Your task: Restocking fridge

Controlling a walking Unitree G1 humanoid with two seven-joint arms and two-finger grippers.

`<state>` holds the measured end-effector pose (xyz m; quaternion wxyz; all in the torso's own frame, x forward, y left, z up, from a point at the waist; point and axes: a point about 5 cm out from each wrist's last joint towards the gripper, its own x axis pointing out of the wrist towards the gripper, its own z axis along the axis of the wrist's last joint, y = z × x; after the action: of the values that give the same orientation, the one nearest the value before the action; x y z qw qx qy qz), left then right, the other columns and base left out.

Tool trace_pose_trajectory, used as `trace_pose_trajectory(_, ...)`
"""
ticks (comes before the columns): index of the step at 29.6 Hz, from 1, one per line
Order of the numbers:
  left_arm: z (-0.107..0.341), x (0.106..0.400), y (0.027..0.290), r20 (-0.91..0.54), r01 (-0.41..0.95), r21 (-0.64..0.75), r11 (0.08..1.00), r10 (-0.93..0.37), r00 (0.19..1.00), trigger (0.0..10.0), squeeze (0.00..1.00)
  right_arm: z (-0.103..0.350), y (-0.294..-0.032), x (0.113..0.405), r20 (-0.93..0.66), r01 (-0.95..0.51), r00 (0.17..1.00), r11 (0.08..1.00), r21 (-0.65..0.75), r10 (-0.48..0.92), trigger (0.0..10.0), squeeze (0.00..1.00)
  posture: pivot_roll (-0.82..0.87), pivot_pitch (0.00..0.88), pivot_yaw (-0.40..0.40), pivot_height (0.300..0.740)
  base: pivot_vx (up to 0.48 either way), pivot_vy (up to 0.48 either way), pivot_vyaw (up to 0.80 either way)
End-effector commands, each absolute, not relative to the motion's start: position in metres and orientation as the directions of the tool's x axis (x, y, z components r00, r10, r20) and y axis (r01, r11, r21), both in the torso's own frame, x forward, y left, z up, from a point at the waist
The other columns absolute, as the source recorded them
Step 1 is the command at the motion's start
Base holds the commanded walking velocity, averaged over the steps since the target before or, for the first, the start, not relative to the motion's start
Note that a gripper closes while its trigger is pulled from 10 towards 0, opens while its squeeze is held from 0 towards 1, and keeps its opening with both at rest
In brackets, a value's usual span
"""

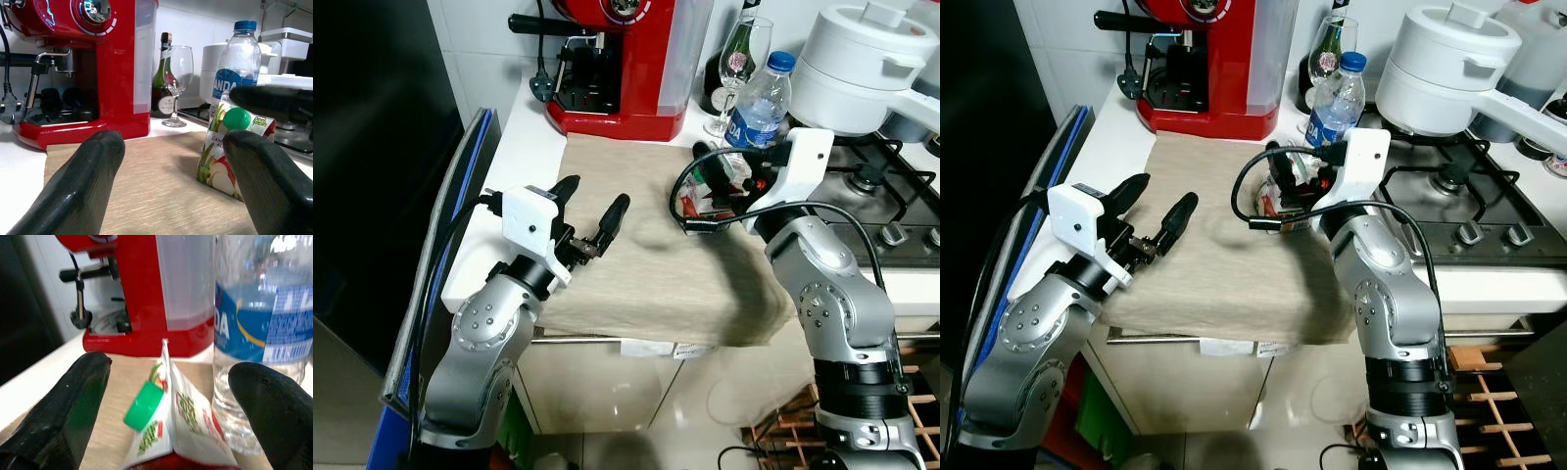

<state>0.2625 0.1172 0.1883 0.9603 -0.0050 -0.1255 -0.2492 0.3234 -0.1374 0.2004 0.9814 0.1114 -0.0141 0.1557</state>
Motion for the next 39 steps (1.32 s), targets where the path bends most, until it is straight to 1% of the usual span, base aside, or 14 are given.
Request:
trace_pose_trajectory(1,0.189,0.264,0.116,0.243,0.484,0.062,0.873,-0.483,0.841,10.0,0.0,0.203,-0.138,0.326,0.05,-0.301,0.954,0.933,0.198,0.297,10.0,0.0,0.01,0.0,-0.062,0.74,0.0,0.0,0.0)
trace_pose_trajectory(21,0.188,0.264,0.113,0.242,0.483,0.039,0.875,-0.478,0.845,10.0,0.0,0.187,-0.128,0.328,-0.068,-0.301,0.945,0.93,0.21,0.321,10.0,0.0,0.0,0.0,-0.066,0.74,0.0,0.0,0.0)
trace_pose_trajectory(29,0.188,0.264,0.113,0.244,0.482,0.038,0.876,-0.475,0.845,10.0,0.0,0.187,-0.125,0.328,-0.067,-0.311,0.941,0.928,0.207,0.331,10.0,0.0,0.0,0.0,-0.066,0.74,0.0,0.0,0.0)
trace_pose_trajectory(30,0.188,0.264,0.113,0.244,0.481,0.038,0.876,-0.475,0.845,10.0,0.0,0.187,-0.125,0.329,-0.066,-0.311,0.942,0.928,0.207,0.33,9.3,0.0,0.0,0.0,-0.066,0.74,0.0,0.0,0.0)
trace_pose_trajectory(31,0.188,0.264,0.113,0.244,0.481,0.039,0.876,-0.475,0.845,10.0,0.0,0.187,-0.125,0.329,-0.065,-0.311,0.942,0.928,0.207,0.33,9.3,0.0,0.0,0.0,-0.066,0.74,0.0,0.0,0.0)
trace_pose_trajectory(32,0.189,0.264,0.112,0.245,0.481,0.038,0.876,-0.475,0.845,10.0,0.0,0.188,-0.125,0.329,-0.061,-0.309,0.943,0.928,0.208,0.328,0.1,0.0,0.0,0.0,-0.067,0.74,0.0,0.0,0.0)
trace_pose_trajectory(39,0.189,0.264,0.112,0.244,0.483,0.038,0.875,-0.477,0.844,10.0,0.0,0.189,-0.125,0.329,-0.05,-0.313,0.943,0.927,0.206,0.33,0.0,0.0,0.0,0.0,-0.067,0.74,0.0,0.0,0.0)
